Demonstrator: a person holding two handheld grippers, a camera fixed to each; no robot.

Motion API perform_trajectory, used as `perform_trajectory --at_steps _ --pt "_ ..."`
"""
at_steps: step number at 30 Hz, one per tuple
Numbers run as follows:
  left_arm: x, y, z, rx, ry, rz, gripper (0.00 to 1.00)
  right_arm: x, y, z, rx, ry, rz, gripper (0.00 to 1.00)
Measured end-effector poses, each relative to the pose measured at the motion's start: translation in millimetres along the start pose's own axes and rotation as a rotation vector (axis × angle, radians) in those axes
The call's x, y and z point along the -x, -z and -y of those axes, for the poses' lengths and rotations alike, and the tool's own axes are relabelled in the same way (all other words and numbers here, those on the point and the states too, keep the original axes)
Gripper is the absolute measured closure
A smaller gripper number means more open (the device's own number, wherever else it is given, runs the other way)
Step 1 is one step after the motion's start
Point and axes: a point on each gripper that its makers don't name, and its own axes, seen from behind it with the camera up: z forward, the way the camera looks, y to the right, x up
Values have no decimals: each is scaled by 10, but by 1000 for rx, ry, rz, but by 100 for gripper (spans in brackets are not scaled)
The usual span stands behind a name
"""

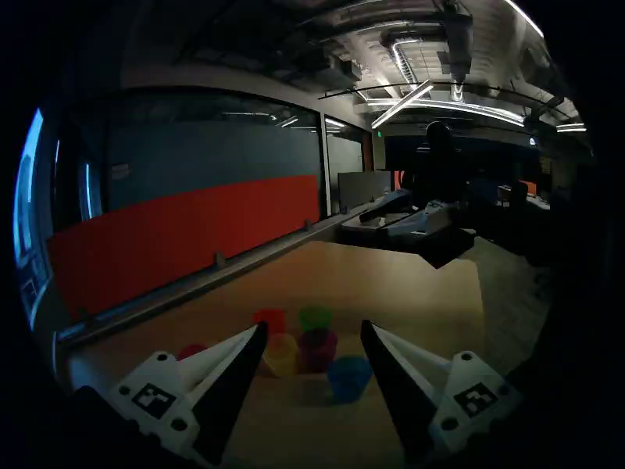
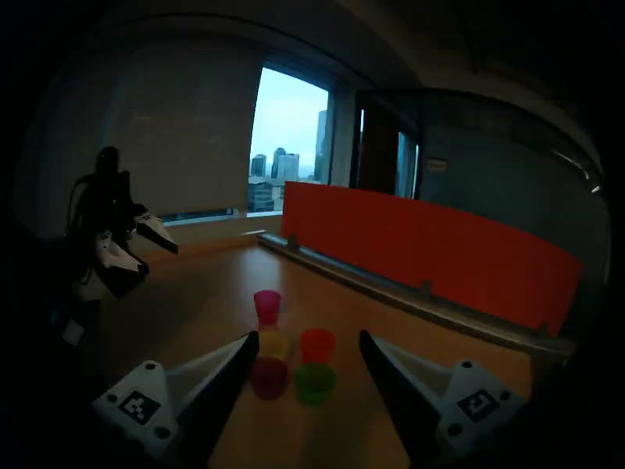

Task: Pour water

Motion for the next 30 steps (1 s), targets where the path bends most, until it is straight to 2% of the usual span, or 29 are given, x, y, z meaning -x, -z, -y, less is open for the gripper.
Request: perform_trajectory --at_steps 9,21,30 --pt "345 -193 -153 40 -35 60 12 233 -143 -35 -10 2 37 1" --pt "791 -418 -309 100 -42 133 12 543 -335 -68 -22 15 90 1" --pt "1079 -572 -529 164 -61 188 12 777 -443 -95 -30 39 127 1"
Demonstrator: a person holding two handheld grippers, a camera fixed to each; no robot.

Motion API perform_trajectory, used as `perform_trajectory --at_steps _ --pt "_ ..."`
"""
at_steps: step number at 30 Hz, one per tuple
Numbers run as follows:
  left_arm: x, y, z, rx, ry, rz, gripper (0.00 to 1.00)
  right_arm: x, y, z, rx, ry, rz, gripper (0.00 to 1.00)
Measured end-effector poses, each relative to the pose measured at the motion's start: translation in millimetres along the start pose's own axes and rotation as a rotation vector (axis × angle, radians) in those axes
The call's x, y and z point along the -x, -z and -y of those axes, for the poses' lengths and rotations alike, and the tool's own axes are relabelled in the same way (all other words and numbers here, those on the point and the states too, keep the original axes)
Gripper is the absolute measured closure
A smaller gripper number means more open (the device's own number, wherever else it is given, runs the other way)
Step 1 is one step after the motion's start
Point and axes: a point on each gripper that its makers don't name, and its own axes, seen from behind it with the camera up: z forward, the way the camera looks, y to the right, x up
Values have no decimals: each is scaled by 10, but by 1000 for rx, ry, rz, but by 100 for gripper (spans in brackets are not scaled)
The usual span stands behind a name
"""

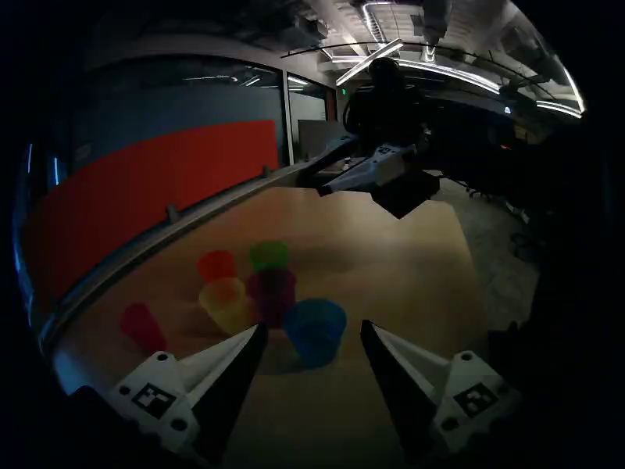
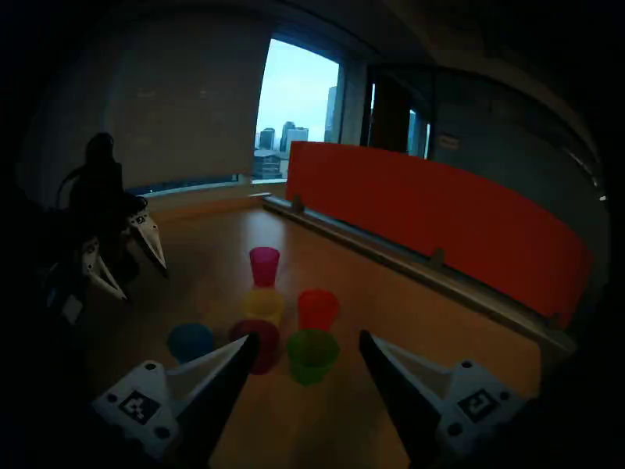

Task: Pour water

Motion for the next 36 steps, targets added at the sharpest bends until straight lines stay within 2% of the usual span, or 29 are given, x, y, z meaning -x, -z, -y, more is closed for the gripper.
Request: perform_trajectory --at_steps 6,9,24,36 --pt "135 -149 -74 15 -24 30 12 94 -67 -7 -4 8 21 1" --pt "211 -224 -87 20 -18 44 12 133 -98 -9 -5 7 28 1" --pt "459 -493 -88 33 -4 85 12 328 -201 -29 -14 3 63 1" --pt "540 -652 -61 40 9 92 12 373 -258 -27 -21 8 74 1"
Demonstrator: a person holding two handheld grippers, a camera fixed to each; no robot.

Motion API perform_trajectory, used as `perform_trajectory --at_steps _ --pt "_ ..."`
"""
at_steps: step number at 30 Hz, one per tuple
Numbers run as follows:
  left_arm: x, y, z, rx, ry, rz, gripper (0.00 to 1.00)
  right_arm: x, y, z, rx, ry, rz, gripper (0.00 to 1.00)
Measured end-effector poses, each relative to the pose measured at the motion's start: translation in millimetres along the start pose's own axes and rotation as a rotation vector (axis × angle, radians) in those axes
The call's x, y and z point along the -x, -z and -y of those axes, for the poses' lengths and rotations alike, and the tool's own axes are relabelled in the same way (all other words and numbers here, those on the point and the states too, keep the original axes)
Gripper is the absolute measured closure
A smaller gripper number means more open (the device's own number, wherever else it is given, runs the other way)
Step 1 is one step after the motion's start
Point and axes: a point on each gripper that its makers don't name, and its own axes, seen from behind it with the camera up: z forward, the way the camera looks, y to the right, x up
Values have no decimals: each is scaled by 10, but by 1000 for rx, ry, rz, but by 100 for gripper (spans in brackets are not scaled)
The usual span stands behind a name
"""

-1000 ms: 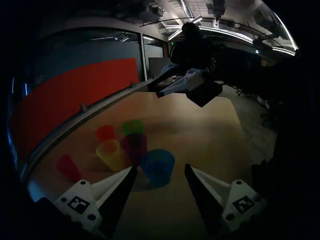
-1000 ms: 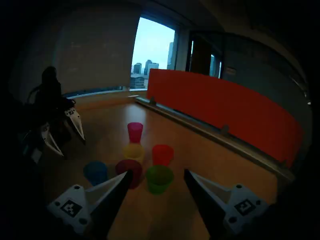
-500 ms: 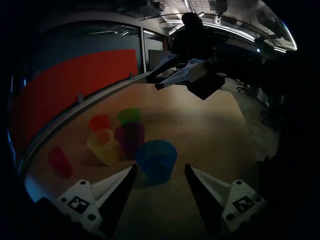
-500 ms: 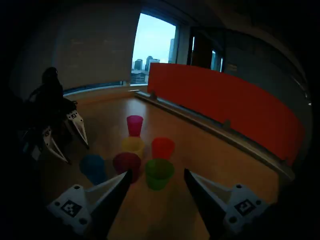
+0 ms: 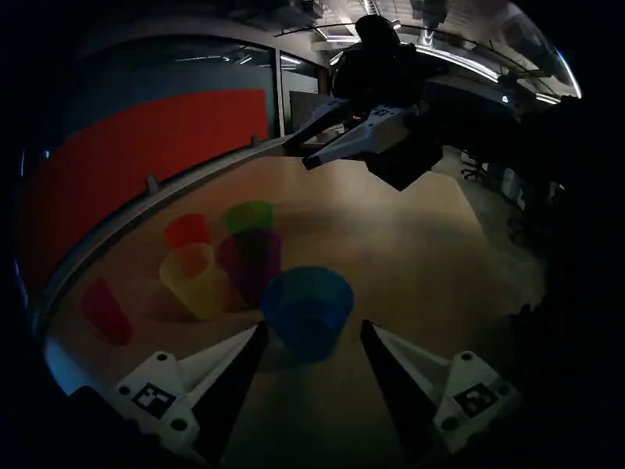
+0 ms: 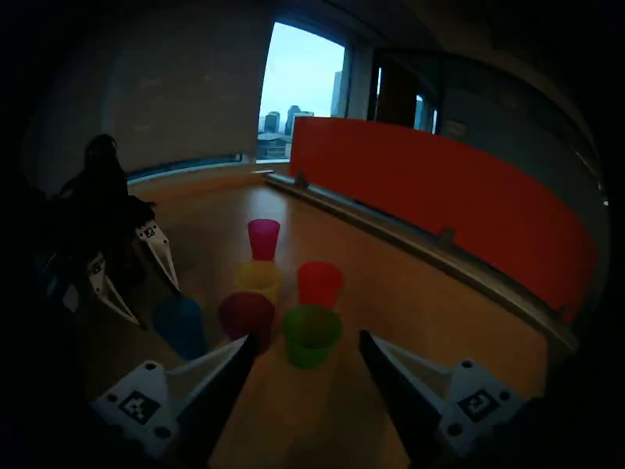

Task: Pour water

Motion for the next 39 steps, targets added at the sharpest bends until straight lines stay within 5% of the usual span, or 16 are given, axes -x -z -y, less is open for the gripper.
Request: perform_trajectory --at_steps 21,39 --pt "-14 -258 97 14 32 -19 13 109 -137 -39 -10 -8 23 1" --pt "-83 -403 33 46 20 -27 13 143 -174 -40 -13 -5 33 1"
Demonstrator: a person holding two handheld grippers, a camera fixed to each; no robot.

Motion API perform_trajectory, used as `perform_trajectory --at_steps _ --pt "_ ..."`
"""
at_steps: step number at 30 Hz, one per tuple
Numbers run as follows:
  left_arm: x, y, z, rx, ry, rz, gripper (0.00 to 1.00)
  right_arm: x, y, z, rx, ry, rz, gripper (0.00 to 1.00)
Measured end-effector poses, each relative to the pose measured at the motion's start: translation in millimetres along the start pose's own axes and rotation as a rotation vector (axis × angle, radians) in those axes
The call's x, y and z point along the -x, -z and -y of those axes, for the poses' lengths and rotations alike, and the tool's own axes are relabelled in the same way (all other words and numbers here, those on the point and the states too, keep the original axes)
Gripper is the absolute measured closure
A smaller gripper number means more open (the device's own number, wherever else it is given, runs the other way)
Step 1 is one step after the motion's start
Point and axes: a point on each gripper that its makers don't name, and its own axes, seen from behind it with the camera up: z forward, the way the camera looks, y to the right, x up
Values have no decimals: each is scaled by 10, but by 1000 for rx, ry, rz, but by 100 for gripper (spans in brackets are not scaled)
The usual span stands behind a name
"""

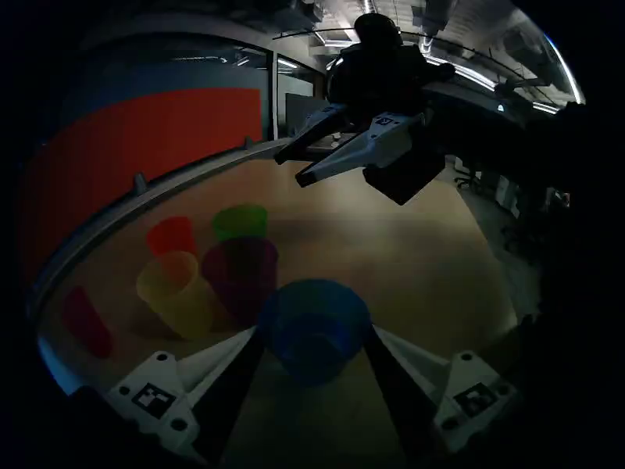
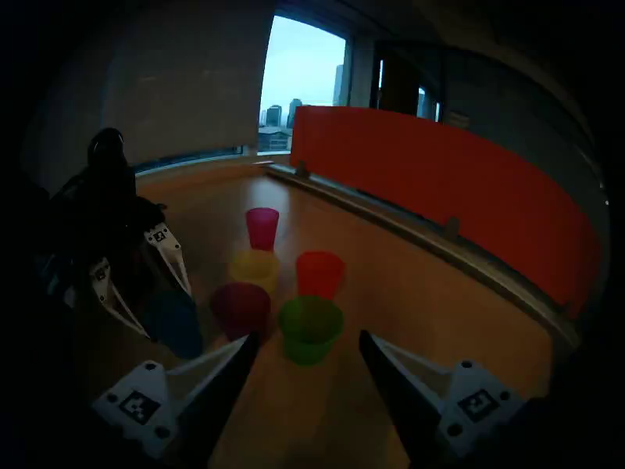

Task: Pour water

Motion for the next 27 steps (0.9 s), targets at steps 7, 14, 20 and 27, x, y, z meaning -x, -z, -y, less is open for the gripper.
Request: perform_trajectory --at_steps 7,14,20,27 --pt "9 -24 -5 1 -12 14 14 11 23 -15 2 0 -2 1" --pt "6 -33 -6 0 -23 21 14 28 33 -20 2 -1 -2 1" --pt "10 -34 -5 2 -25 27 14 32 36 -14 0 1 -2 1" --pt "16 -29 -6 5 -28 30 14 29 37 -13 1 0 -2 1"
